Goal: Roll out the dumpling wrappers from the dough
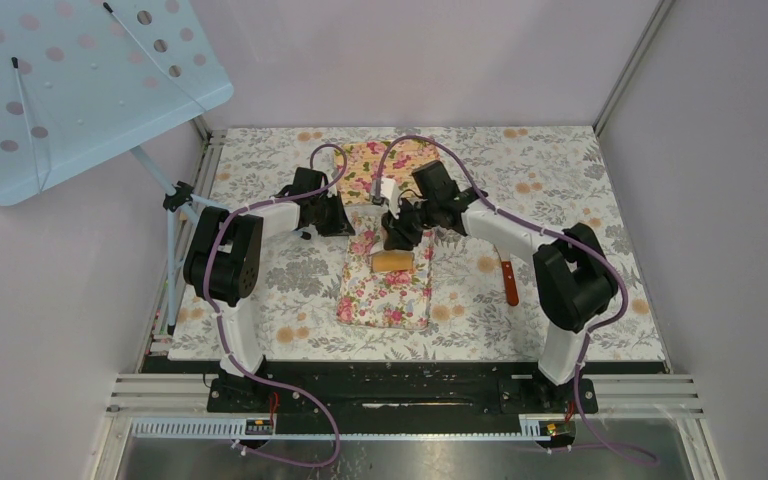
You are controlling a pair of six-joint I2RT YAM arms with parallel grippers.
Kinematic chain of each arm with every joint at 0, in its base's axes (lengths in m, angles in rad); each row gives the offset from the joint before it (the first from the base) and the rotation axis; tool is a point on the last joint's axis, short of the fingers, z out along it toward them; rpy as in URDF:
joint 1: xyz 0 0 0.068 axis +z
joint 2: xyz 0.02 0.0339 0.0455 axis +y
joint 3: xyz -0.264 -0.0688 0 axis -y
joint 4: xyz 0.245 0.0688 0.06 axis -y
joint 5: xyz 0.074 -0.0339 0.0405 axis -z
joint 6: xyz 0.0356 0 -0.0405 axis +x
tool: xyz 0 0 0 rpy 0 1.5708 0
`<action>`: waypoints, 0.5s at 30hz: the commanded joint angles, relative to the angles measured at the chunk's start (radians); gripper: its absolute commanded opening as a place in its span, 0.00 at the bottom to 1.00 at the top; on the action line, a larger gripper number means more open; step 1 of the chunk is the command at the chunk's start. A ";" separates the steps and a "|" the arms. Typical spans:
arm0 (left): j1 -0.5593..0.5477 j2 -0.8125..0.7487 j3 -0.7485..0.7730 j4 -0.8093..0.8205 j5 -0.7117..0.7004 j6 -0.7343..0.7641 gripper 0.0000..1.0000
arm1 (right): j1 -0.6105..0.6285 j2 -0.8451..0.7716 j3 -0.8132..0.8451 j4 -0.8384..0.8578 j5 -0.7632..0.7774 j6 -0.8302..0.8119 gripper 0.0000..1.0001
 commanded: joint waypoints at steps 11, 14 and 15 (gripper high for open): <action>0.002 0.036 -0.006 -0.068 0.034 0.017 0.00 | 0.030 -0.036 -0.122 -0.199 -0.011 -0.014 0.00; 0.005 0.044 0.000 -0.069 0.068 0.022 0.00 | 0.029 -0.109 -0.092 -0.236 -0.050 0.002 0.00; 0.007 0.053 0.007 -0.074 0.090 0.027 0.00 | 0.029 -0.146 -0.082 -0.237 -0.058 0.014 0.00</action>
